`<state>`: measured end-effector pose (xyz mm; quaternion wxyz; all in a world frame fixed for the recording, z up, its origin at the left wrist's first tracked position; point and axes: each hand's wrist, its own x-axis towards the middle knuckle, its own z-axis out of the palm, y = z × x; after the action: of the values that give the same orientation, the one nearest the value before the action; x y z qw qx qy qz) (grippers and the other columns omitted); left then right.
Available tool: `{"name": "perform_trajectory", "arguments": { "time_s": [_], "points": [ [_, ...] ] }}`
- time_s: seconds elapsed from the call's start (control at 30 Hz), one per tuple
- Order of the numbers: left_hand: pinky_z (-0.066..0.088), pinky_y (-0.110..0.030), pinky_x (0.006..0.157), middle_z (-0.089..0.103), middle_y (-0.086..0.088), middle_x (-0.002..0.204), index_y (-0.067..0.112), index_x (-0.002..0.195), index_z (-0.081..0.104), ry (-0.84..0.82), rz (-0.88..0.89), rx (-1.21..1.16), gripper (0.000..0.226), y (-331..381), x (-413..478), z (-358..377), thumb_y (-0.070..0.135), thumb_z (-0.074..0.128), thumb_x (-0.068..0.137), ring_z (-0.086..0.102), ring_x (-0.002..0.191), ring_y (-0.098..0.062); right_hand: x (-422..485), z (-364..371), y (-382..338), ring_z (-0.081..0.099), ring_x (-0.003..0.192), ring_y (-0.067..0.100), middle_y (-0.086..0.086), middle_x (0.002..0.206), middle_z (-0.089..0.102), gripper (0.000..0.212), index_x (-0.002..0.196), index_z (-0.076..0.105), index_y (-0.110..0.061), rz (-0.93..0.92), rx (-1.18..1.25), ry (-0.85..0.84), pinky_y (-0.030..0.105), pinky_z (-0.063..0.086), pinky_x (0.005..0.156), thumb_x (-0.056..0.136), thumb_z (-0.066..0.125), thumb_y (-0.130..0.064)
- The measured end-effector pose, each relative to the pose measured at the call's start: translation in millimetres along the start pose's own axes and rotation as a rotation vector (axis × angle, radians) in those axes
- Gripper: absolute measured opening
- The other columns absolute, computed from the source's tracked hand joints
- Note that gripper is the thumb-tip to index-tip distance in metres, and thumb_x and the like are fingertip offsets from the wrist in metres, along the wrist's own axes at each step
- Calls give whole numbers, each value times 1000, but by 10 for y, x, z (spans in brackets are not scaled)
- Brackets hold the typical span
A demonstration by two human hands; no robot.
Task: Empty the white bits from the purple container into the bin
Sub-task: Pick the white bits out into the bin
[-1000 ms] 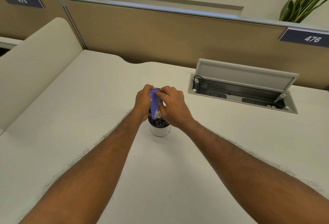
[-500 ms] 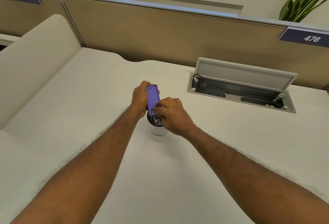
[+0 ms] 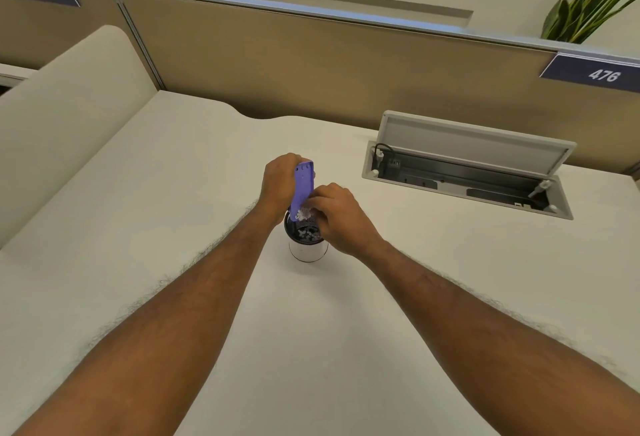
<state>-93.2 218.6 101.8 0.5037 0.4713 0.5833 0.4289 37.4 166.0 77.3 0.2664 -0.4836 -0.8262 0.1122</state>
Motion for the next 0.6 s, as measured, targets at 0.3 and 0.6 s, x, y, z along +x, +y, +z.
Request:
{"name": "perform_trajectory", "arguments": {
  "time_s": [0.3, 0.6],
  "points": [
    [40, 2, 62, 63, -24, 113, -5, 115, 58, -22, 145, 357, 30, -267, 252, -48, 16, 44, 99, 53, 85, -21, 23, -63, -39, 57, 84, 27, 2, 93, 72, 24, 95, 72, -14, -45, -100, -13, 39, 41, 72, 76, 67, 1],
    [40, 2, 62, 65, -21, 109, -4, 112, 60, -9, 225, 438, 27, -284, 279, -45, 15, 45, 99, 53, 71, -13, -52, -7, 10, 54, 89, 24, -2, 98, 70, 31, 102, 70, -19, -29, -187, -50, 39, 40, 76, 74, 73, -5]
  ]
}}
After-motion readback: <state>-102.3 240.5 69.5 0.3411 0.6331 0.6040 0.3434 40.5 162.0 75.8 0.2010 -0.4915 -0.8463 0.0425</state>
